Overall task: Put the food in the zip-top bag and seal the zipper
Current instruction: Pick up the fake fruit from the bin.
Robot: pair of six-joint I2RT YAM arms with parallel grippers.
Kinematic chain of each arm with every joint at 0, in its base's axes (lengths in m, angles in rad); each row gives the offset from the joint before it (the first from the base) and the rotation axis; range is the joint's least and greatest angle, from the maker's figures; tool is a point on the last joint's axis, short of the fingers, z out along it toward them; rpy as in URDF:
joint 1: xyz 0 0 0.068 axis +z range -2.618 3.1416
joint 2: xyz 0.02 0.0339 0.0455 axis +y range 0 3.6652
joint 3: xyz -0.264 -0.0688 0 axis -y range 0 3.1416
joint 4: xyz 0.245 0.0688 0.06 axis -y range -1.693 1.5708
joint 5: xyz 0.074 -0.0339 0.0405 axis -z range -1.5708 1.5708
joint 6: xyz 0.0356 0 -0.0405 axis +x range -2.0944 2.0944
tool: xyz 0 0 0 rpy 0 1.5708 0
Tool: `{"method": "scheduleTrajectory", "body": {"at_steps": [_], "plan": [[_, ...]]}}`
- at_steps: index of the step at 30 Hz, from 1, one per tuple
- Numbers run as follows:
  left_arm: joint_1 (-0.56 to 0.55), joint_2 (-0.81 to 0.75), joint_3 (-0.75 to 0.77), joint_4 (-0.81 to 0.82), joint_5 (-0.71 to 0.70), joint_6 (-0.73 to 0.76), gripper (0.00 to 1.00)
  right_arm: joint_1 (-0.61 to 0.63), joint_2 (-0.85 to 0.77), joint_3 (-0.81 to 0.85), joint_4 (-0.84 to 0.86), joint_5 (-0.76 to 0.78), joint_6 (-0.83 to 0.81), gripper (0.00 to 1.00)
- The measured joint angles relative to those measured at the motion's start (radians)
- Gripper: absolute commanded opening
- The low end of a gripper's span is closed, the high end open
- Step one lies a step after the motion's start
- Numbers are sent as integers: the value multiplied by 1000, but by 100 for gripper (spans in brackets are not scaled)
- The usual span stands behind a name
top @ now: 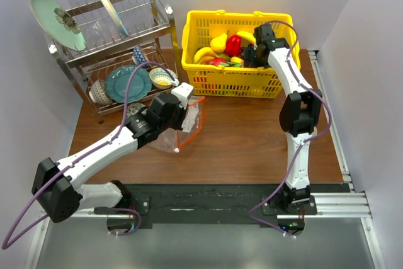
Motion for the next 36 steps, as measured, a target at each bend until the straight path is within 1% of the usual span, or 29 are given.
{"method": "scheduleTrajectory", "body": {"at_steps": [5, 10, 14, 16, 18, 21, 27, 32, 34, 36], "plan": [[1, 0, 0, 0, 1, 7, 0, 0, -106, 5, 5, -31, 2, 58], [3, 0, 0, 0, 4, 7, 0, 0, -251, 6, 63, -58, 11, 57], [3, 0, 0, 2, 4, 7, 0, 0, -347, -5, 130, -135, 27, 56], [3, 0, 0, 2, 4, 7, 0, 0, -402, -46, 175, -217, 46, 55], [3, 0, 0, 4, 4, 7, 0, 7, -462, -122, 222, -296, 65, 55], [3, 0, 0, 6, 5, 7, 0, 42, -562, -286, 298, -400, 93, 56], [4, 0, 0, 6, 14, 7, 0, 228, -751, -656, 448, -516, 169, 53], [5, 0, 29, -32, 23, -5, 0, 356, -881, -944, 652, -563, 305, 53], [5, 0, 73, -57, 28, -22, 0, 389, -932, -1070, 760, -567, 378, 53], [5, 1, 121, -77, 45, -40, 0, 423, -961, -1158, 855, -564, 438, 53]]}}
